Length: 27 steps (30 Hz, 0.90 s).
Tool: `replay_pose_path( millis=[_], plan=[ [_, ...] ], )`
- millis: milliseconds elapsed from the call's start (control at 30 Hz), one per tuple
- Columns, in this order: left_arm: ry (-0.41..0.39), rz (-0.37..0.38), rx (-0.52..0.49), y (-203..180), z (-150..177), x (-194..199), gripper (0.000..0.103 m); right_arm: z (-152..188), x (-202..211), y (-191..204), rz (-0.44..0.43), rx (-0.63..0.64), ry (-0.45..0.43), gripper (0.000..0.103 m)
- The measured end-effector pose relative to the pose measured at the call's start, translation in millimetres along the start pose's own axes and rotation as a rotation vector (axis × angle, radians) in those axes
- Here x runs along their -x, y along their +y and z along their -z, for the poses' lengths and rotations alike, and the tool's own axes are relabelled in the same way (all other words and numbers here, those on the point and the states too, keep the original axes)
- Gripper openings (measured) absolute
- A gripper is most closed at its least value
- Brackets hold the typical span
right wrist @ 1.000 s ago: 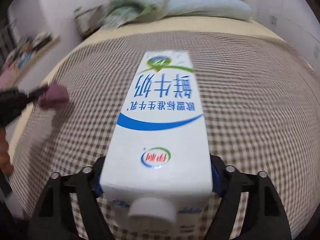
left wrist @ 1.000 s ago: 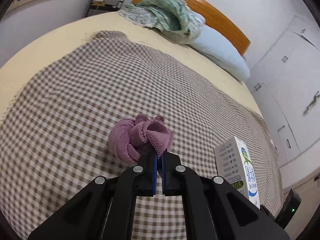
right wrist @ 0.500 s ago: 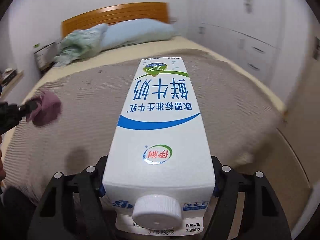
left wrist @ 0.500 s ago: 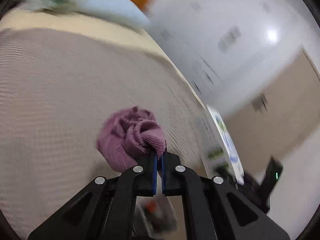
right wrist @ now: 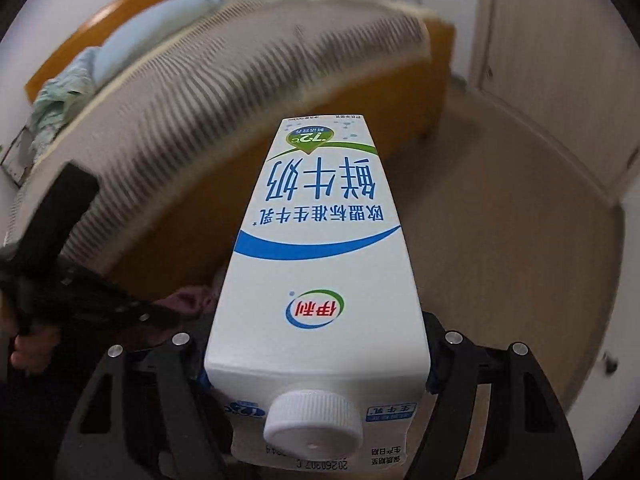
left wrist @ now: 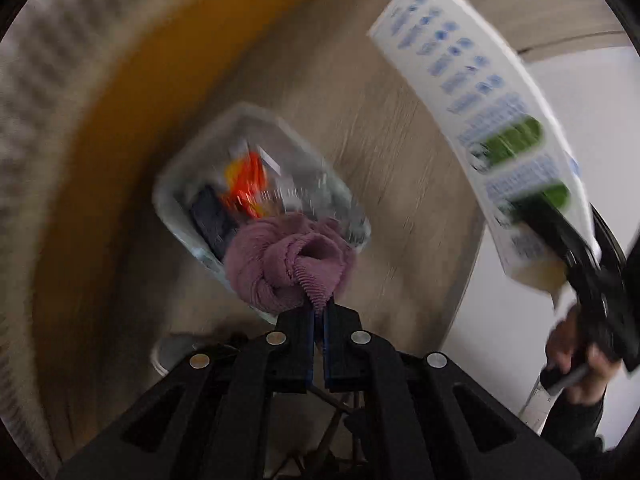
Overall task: Collect trash
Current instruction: 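Grasp pink cloth with left tool while right tool grasps white milk carton, then carry pink cloth and milk carton to the wastebasket and open both tools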
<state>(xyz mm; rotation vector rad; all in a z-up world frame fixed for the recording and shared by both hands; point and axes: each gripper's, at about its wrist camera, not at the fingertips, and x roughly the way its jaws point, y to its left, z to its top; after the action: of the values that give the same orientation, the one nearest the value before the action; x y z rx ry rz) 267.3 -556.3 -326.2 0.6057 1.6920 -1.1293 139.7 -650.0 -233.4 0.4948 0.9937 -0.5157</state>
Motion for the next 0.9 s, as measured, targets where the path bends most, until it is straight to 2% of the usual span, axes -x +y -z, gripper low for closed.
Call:
replay_pose_path(
  millis=[33, 100, 200, 233, 267, 333, 467, 500, 533, 600, 667, 700, 733, 800, 867, 900],
  plan=[
    [0.026, -0.017, 0.011, 1, -8, -16, 0.000, 8, -1, -10, -0.002, -0.014, 0.020, 0.070],
    [0.109, -0.004, 0.077, 5, -20, -55, 0.000, 23, -12, -25, -0.005, -0.038, 0.065, 0.070],
    [0.190, -0.025, 0.101, 5, -30, -104, 0.000, 40, -26, -42, -0.019, -0.074, 0.120, 0.070],
    [0.204, -0.032, 0.129, 7, -32, -117, 0.000, 45, -31, -47, -0.022, -0.084, 0.133, 0.070],
    [0.256, -0.025, 0.197, 15, -31, -140, 0.000, 48, -35, -51, -0.023, -0.098, 0.145, 0.070],
    [0.299, 0.006, 0.236, 28, -29, -159, 0.000, 52, -39, -58, -0.032, -0.116, 0.159, 0.070],
    [0.355, -0.065, 0.291, 43, -22, -192, 0.002, 55, -46, -59, -0.037, -0.107, 0.177, 0.070],
    [0.355, -0.100, 0.305, 48, -21, -196, 0.009, 57, -50, -60, -0.042, -0.100, 0.182, 0.070],
    [0.353, -0.133, 0.311, 51, -21, -196, 0.028, 58, -54, -59, -0.047, -0.090, 0.190, 0.070],
    [0.310, -0.147, 0.316, 54, -27, -181, 0.048, 58, -58, -52, -0.046, -0.061, 0.204, 0.070],
    [0.215, -0.141, 0.321, 51, -35, -147, 0.052, 60, -63, -45, -0.045, -0.030, 0.215, 0.070],
    [0.158, -0.102, 0.330, 49, -38, -128, 0.061, 64, -65, -41, -0.054, -0.018, 0.219, 0.070],
    [0.110, -0.072, 0.339, 49, -38, -107, 0.064, 67, -68, -36, -0.069, -0.006, 0.225, 0.070],
    [-0.017, -0.043, 0.384, 54, -34, -61, 0.065, 69, -76, -23, -0.093, 0.025, 0.239, 0.070],
    [-0.129, -0.033, 0.432, 67, -15, -19, 0.067, 69, -86, -7, -0.115, 0.063, 0.248, 0.070],
    [-0.160, -0.037, 0.446, 69, -9, -6, 0.067, 71, -92, 2, -0.131, 0.087, 0.257, 0.070]
  ],
)
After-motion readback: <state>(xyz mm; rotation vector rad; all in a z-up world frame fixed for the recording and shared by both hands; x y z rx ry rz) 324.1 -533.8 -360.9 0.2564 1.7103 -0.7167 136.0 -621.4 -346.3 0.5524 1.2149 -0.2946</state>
